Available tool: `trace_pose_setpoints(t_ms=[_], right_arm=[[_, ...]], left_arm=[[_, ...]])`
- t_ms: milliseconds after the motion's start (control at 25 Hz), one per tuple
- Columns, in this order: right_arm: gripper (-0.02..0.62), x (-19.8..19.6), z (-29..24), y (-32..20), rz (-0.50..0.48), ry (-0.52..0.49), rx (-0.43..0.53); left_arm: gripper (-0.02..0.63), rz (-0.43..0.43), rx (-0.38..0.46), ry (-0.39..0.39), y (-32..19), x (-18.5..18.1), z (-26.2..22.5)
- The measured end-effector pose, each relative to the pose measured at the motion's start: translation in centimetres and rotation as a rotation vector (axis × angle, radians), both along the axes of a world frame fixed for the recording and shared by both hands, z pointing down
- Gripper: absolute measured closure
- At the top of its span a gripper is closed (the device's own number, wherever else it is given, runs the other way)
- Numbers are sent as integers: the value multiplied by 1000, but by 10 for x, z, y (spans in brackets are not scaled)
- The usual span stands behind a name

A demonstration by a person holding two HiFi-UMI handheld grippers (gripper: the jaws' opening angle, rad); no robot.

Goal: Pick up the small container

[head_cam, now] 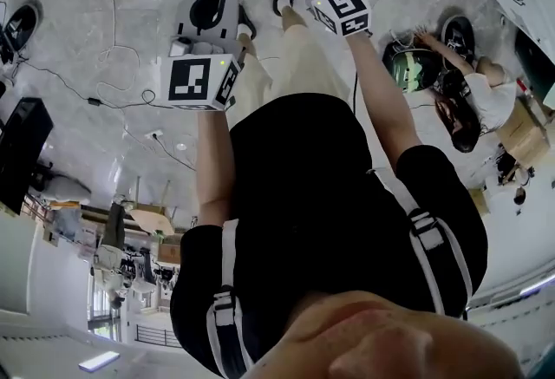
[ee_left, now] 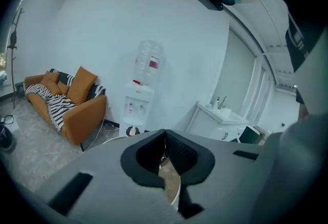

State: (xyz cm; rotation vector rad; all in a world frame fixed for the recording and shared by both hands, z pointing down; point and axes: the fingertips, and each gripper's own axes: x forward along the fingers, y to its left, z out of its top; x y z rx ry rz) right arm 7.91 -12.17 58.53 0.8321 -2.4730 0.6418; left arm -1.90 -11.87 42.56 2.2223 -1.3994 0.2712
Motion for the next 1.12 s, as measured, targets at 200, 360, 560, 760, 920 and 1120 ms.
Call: trace_pose_setpoints(t_ms=[200, 360, 560, 760, 920, 1120], right_arm=[[567, 1, 53, -10, -27, 35, -55], [542, 3, 97, -20, -33, 66, -102], [495, -2, 143, -28, -67, 128, -101], [454, -4, 183, -35, -71, 170, -105], [434, -7, 210, -41, -93, 203, -110], [426, -11, 243, -47, -112, 246, -108]], left_arm=[[587, -19, -22, -23, -13, 4, 23], [587, -60, -46, -7, -22, -2, 43], [588, -77, -74, -9, -32, -8, 75], [588, -68, -106, -23, -43, -9, 107], [588, -93, -138, -22, -50, -18, 132], [588, -107, -175, -18, -57, -23, 158]])
